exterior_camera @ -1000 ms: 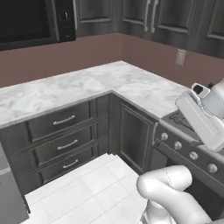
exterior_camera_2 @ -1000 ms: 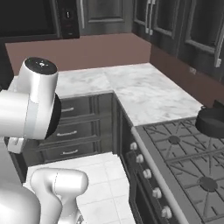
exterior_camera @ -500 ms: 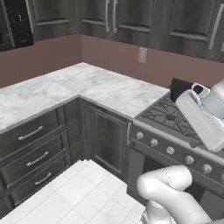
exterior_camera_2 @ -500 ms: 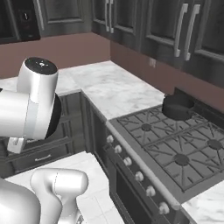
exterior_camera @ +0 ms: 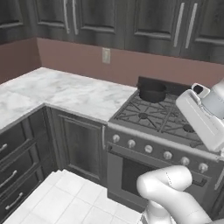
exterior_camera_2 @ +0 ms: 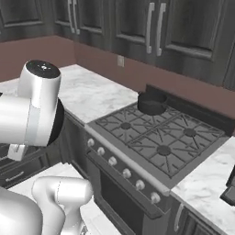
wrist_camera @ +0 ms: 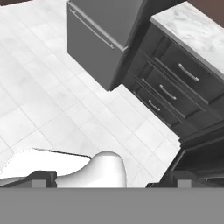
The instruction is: Move the pot and pan from the stove into the sink.
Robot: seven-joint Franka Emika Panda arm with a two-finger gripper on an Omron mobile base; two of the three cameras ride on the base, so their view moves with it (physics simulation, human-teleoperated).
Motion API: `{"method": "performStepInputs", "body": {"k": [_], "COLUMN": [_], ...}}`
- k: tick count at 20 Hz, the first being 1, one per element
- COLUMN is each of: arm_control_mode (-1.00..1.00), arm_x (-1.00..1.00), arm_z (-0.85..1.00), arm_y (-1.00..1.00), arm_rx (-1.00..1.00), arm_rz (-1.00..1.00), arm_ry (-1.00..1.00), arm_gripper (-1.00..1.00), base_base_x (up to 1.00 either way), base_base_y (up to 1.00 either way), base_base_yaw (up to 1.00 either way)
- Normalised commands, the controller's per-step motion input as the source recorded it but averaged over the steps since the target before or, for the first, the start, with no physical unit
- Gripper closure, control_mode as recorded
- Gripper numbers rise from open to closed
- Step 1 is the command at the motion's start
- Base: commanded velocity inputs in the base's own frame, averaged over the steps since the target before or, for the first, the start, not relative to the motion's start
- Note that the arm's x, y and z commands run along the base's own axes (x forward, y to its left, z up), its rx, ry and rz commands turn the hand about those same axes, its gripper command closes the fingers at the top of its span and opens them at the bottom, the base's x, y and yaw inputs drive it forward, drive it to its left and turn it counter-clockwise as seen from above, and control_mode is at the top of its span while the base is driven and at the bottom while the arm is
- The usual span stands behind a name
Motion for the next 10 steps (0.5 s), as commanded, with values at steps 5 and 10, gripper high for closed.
{"method": "performStepInputs", "body": {"k": [5, 10], "arm_control_mode": [1.0, 1.0], "arm_x": [0.0, 0.0], "arm_z": [0.0, 0.0], "arm_y": [0.0, 0.0], "arm_rx": [0.0, 0.0], "arm_rz": [0.0, 0.0], "arm_ry": [0.0, 0.0], "arm_gripper": [-1.0, -1.0], "base_base_x": [0.05, 0.05], "base_base_y": [-0.14, -0.14], "base_base_yaw": [-0.42, -0.41]}}
